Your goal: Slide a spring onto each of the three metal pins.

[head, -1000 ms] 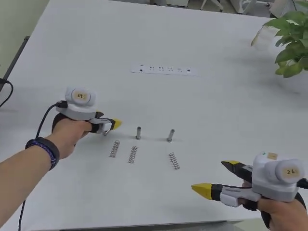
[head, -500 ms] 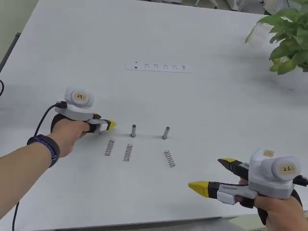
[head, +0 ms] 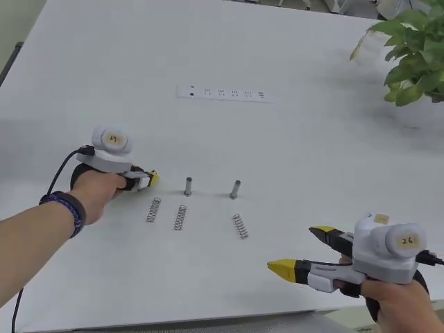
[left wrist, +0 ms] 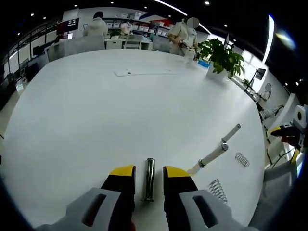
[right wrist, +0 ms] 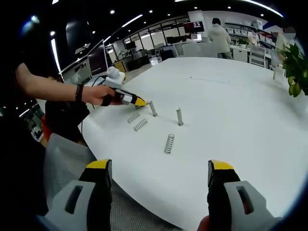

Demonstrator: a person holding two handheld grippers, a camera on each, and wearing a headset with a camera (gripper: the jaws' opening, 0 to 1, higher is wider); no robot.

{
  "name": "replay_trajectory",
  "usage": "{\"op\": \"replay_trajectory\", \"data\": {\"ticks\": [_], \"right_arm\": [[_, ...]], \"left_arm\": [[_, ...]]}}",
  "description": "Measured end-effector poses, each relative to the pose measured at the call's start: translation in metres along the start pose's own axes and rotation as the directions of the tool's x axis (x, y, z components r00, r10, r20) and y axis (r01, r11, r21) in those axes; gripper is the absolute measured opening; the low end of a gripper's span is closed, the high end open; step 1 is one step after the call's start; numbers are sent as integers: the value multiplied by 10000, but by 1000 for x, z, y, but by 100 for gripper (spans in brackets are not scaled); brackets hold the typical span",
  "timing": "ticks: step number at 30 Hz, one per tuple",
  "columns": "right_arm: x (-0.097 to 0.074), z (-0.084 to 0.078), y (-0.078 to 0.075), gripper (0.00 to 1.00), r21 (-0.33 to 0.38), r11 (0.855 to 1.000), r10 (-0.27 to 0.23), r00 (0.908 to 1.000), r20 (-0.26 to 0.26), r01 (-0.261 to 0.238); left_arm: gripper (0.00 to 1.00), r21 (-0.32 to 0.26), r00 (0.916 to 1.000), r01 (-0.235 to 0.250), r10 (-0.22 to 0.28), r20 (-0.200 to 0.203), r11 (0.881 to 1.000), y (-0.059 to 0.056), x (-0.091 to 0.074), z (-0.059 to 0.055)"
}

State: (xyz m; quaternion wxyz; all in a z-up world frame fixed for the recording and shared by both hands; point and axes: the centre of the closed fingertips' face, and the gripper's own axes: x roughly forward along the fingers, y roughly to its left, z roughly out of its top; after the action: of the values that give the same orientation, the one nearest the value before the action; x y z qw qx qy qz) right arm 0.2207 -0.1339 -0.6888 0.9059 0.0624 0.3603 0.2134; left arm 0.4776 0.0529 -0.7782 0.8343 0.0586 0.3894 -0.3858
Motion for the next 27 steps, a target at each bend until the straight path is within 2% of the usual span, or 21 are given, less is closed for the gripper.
{"op": "replay_trajectory", "data": {"ticks": [3,10,18,22,27], "right_arm": [[0,-1,1,81,-9,10000,13,10000,-26,-13],[1,-2,0,81,17,10000,18,10000,-36,-18],[1,0,0,80,0,10000,15,10000,-31,-15],[2,3,-1,80,-43,10000,24,10000,-13,-24],[3,5,-1,80,-72,10000,35,10000,26,-35]], "left_arm": [[12,-23,10000,14,-14,32,10000,1,2,0],[6,327,9999,-44,40,123,9995,-2,10,2],[6,1196,9999,-85,100,-118,9928,-11,7,-4],[1,1730,9991,-328,371,-216,9844,-9,6,-4],[0,1840,9985,-289,369,-398,9825,-7,5,-3]]}}
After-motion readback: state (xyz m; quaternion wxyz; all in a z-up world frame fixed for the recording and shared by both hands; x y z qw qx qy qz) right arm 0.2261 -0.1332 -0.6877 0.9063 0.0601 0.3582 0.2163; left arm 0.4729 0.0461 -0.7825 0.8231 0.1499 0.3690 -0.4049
